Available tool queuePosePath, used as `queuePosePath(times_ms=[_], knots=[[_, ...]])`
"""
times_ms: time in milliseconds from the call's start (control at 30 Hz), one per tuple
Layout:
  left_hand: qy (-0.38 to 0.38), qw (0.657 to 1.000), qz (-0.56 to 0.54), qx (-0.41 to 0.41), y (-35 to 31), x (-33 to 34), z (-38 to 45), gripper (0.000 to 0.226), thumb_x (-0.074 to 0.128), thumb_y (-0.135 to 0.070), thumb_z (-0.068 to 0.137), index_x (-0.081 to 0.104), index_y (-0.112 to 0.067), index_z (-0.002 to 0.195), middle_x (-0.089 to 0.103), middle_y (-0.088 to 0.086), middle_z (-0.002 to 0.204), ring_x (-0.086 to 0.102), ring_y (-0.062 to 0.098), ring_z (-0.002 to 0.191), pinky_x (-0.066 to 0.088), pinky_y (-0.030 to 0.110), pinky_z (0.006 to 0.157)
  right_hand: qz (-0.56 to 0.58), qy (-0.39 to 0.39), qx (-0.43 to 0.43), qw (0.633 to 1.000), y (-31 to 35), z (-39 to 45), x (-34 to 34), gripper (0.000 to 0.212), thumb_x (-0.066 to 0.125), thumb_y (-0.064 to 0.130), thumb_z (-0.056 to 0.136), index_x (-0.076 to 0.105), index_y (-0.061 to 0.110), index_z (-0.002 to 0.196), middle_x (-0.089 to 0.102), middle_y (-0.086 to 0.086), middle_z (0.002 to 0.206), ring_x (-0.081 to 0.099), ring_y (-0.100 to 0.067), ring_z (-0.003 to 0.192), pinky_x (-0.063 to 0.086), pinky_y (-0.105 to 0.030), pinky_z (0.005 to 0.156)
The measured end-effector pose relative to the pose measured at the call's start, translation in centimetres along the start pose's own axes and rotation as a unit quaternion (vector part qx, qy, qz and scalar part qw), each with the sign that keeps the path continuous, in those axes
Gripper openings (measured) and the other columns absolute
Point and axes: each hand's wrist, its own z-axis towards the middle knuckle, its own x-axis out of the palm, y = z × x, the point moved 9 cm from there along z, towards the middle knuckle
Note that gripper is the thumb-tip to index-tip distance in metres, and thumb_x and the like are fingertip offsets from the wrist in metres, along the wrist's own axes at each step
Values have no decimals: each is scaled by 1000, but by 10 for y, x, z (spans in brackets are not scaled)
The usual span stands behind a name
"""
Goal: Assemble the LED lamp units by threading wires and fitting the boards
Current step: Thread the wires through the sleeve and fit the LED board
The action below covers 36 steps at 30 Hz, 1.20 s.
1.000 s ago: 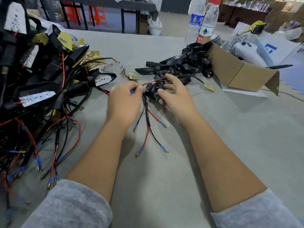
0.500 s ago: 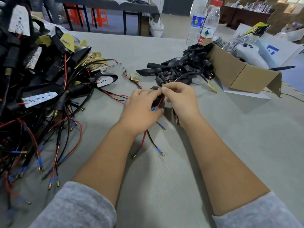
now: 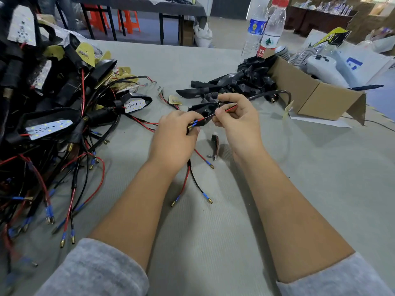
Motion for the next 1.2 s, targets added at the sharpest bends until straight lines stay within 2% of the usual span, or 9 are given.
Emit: queuePosePath(times_ms=[133,233,333,400,567,633,767,1000,1200], knots=[[-10,993,-101,-52,5,-5,-4,30,59,-7,84,71,-26,105,67,-10,92,57,3,78,43,16,71,-33,-42,-10,999,1,-1,-3,23,56,-9,88,62,11,100,57,-3,74,65,-15,69,57,-34,76],[2,989,-128,-75,8,-3,-5,31,63,-13,84,70,-24,112,67,-12,91,57,-9,68,40,1,66,-40,-92,-13,995,-1,1,-14,26,56,-7,88,60,18,91,57,-2,76,68,-29,77,59,-35,77],[4,990,-127,-68,5,-3,-4,30,57,-18,91,68,-21,119,65,-12,102,54,-10,79,33,-6,71,-70,-117,-21,990,1,2,-22,30,58,-5,88,58,25,85,58,2,75,68,-28,81,57,-42,82],[5,989,-134,-57,0,-3,-5,30,56,-11,92,68,-21,118,66,-8,109,53,-6,86,33,-4,74,-70,-111,-21,991,0,2,-22,29,58,-5,88,59,24,85,58,1,76,68,-23,76,57,-44,81],[-18,978,-195,-78,5,-7,-9,39,60,1,85,45,-30,104,63,-12,88,58,-7,63,43,7,63,-31,-63,-25,997,2,0,-6,21,57,-9,89,61,11,89,62,-6,84,67,-17,73,58,-32,74],[-19,971,-216,-101,11,-6,-8,39,63,-2,84,44,-28,105,68,-3,93,62,0,68,50,17,72,9,-39,-16,999,2,-1,-1,22,56,-11,89,62,11,86,64,-11,83,68,-13,71,57,-23,70],[-11,952,-267,-150,17,-2,-8,33,63,-2,86,52,-30,97,66,-1,98,70,22,82,56,43,86,116,6,26,993,-2,-3,7,19,59,-9,89,65,8,86,67,-12,76,70,-16,72,57,-26,73],[-23,916,-357,-182,23,0,-8,29,61,1,90,54,-16,112,67,11,103,66,15,68,59,36,81,202,38,69,976,-8,-5,14,13,61,-8,88,65,5,89,70,-6,72,71,-18,74,58,-26,74],[-31,878,-438,-192,21,0,-8,25,63,1,90,56,-15,107,64,11,106,65,16,76,57,20,71,46,46,79,995,-16,-5,15,14,61,-4,89,66,9,86,69,-8,72,68,-14,65,56,-24,66]])
